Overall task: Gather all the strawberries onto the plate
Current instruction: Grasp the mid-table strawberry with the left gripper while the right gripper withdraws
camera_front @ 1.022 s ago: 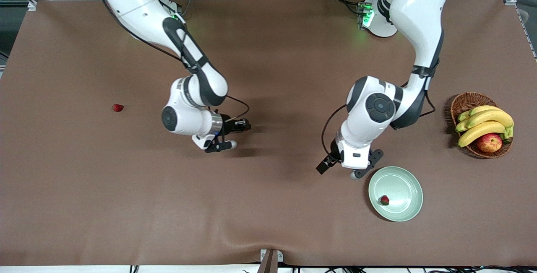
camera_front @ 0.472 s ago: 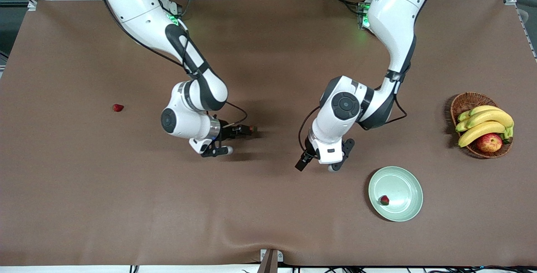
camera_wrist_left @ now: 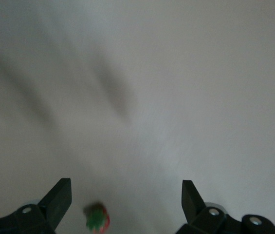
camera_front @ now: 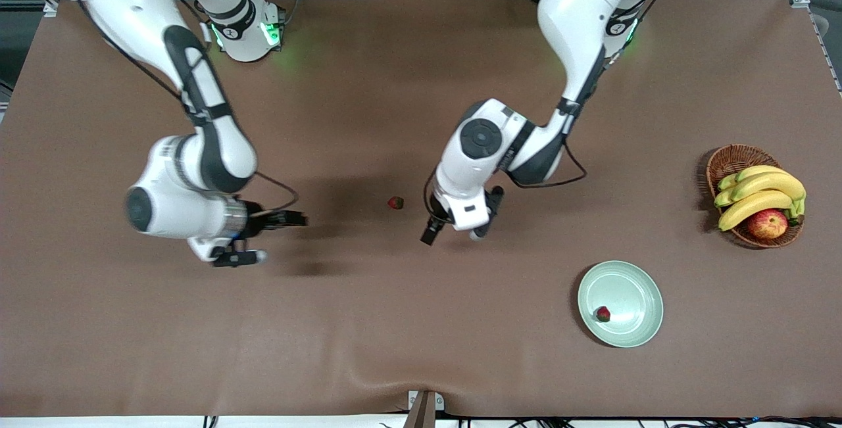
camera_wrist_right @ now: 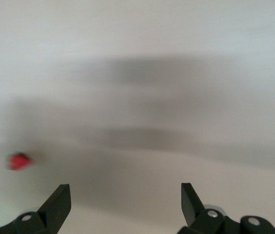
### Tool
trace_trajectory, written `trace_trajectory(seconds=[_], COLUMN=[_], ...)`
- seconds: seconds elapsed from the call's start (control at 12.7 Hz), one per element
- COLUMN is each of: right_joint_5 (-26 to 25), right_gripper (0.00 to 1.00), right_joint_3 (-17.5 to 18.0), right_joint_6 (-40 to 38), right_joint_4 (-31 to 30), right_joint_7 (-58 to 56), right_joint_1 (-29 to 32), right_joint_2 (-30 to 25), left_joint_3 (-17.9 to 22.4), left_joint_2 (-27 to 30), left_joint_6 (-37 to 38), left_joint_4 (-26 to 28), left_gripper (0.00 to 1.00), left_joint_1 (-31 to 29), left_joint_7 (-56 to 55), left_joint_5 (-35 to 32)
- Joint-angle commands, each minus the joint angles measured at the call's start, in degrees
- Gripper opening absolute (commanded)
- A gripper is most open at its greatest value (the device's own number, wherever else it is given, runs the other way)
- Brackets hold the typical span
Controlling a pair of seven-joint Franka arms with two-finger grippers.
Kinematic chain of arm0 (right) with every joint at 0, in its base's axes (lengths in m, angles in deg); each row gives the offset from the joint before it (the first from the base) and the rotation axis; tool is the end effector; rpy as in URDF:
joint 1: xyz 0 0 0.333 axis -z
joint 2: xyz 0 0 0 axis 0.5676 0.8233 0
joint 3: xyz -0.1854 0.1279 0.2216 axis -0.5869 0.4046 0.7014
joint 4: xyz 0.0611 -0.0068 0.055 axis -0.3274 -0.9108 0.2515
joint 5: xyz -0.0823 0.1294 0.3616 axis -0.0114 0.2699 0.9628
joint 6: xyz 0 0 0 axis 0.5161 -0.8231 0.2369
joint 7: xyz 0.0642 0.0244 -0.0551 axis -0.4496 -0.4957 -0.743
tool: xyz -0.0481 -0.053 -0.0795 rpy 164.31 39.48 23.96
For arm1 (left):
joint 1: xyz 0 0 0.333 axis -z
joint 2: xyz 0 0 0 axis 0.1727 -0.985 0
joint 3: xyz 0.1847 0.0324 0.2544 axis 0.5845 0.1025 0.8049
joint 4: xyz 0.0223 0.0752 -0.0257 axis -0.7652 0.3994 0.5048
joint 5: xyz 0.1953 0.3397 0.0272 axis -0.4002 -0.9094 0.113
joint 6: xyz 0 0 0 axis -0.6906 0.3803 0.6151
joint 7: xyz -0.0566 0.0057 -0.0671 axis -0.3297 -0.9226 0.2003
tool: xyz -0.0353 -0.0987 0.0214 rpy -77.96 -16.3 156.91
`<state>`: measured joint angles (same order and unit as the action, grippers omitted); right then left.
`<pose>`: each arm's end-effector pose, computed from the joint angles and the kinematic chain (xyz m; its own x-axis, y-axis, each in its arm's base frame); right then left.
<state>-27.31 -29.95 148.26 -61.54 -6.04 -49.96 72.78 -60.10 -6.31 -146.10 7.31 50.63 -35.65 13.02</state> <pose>0.6379 0.0997 0.2974 0.9844 0.0809 -0.1566 0.0360 -0.9620 -0.2708 0.5512 -0.4988 0.2644 0.4285 0.8918 -0.1455 0.8958 -0.3983 0.1972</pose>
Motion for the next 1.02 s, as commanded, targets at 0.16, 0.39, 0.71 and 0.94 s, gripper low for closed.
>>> trace_trajectory(seconds=[0.16,0.39,0.71,0.94], right_joint_5=[-18.8,-22.8,-23.6,-23.6], right_gripper=[1.00,1.00,1.00,1.00], right_joint_3=[0.7,0.7,0.7,0.7], right_joint_6=[-9.3,-10.0,-9.7,-9.5], right_joint_4=[1.8,1.3,1.2,-1.3], right_joint_7=[-0.5,-0.8,-5.4,-6.5], right_joint_1=[9.5,14.7,20.3,20.7], right_joint_2=[-6.7,-5.4,-0.6,2.6], left_joint_3=[0.8,0.7,0.7,0.7], left_joint_2=[-5.5,-6.9,-9.3,-10.6], left_joint_6=[-0.9,-1.1,-1.2,-1.4], left_joint_4=[-4.6,-6.4,-6.9,-6.9], left_gripper=[1.00,1.00,1.00,1.00], left_joint_1=[4.9,6.0,7.1,7.7], left_joint_7=[-12.1,-15.9,-16.0,-15.4], left_joint_5=[-0.7,-0.6,-0.7,-0.7])
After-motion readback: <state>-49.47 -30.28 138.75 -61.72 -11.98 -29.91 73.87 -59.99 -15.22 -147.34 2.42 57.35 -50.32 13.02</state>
